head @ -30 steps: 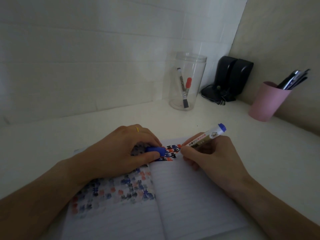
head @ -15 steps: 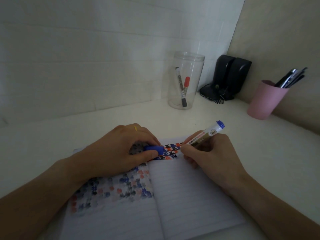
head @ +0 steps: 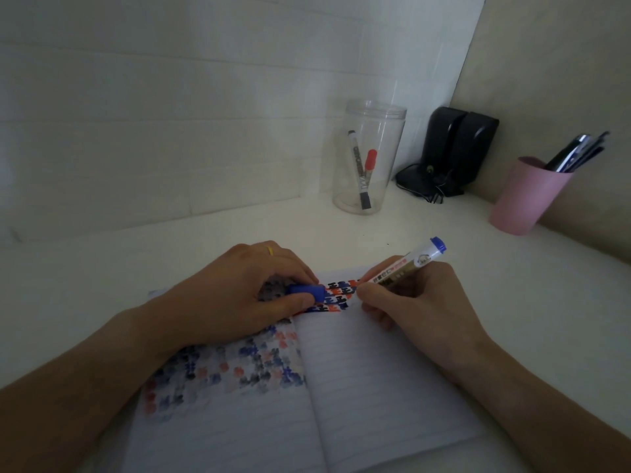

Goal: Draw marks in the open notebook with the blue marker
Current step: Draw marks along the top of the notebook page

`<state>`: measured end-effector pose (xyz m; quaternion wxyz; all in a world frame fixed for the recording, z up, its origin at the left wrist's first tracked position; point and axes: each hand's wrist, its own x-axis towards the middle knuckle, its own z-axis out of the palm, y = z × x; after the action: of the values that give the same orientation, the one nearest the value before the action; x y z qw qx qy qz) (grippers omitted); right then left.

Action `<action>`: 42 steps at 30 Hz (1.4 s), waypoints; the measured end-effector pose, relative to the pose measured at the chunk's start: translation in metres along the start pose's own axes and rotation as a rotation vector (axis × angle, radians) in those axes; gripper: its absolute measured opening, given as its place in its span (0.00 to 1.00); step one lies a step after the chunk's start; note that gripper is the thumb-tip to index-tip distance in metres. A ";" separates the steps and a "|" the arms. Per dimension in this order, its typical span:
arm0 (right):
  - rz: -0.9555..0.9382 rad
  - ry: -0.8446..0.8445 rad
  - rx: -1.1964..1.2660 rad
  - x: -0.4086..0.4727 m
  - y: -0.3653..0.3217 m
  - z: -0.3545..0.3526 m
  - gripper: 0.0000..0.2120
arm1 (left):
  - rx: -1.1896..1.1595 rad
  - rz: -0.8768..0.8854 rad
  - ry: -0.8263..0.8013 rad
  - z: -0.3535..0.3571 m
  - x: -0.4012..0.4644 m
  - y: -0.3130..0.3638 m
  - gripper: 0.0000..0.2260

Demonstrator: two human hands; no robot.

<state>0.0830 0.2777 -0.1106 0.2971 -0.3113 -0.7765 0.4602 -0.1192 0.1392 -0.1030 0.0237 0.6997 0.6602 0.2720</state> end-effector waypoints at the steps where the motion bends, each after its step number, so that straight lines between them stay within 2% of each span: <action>1: 0.001 -0.008 0.000 0.000 0.000 0.000 0.05 | -0.003 0.001 -0.003 0.000 0.000 0.000 0.09; 5: 0.000 -0.050 -0.049 -0.001 0.001 0.000 0.09 | 0.001 -0.001 -0.008 0.001 0.001 -0.001 0.10; 11: 0.024 0.014 -0.080 0.001 0.000 0.001 0.15 | 0.004 0.001 -0.008 0.001 0.000 0.000 0.10; 14: 0.020 0.017 -0.075 0.001 -0.001 0.001 0.11 | 0.004 0.000 -0.010 0.000 0.000 0.000 0.10; 17: 0.030 0.052 0.059 0.003 0.000 0.000 0.04 | 0.012 0.004 -0.014 0.000 0.000 0.001 0.10; 20: 0.058 0.065 0.197 0.005 0.003 -0.004 0.02 | 0.016 -0.002 -0.012 0.000 0.000 0.001 0.10; 26: 0.080 0.050 0.333 0.005 0.001 -0.006 0.05 | 0.002 -0.029 -0.008 0.001 0.001 0.002 0.10; 30: 0.039 0.053 0.474 0.006 -0.003 -0.008 0.10 | -0.083 -0.129 0.030 0.002 0.000 0.003 0.11; 33: 0.013 0.031 0.513 0.006 -0.005 -0.009 0.05 | -0.171 -0.205 0.132 0.001 0.001 0.001 0.10; 38: -0.062 0.031 0.443 0.006 -0.003 -0.011 0.13 | -0.065 -0.211 0.220 -0.002 0.002 0.001 0.09; 42: -0.059 0.030 0.550 0.007 -0.003 -0.011 0.14 | -0.037 -0.211 0.212 -0.002 0.002 0.000 0.09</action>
<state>0.0855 0.2877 -0.1020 0.3950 -0.2032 -0.6268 0.6402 -0.1203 0.1402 -0.1007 -0.0048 0.5930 0.7238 0.3528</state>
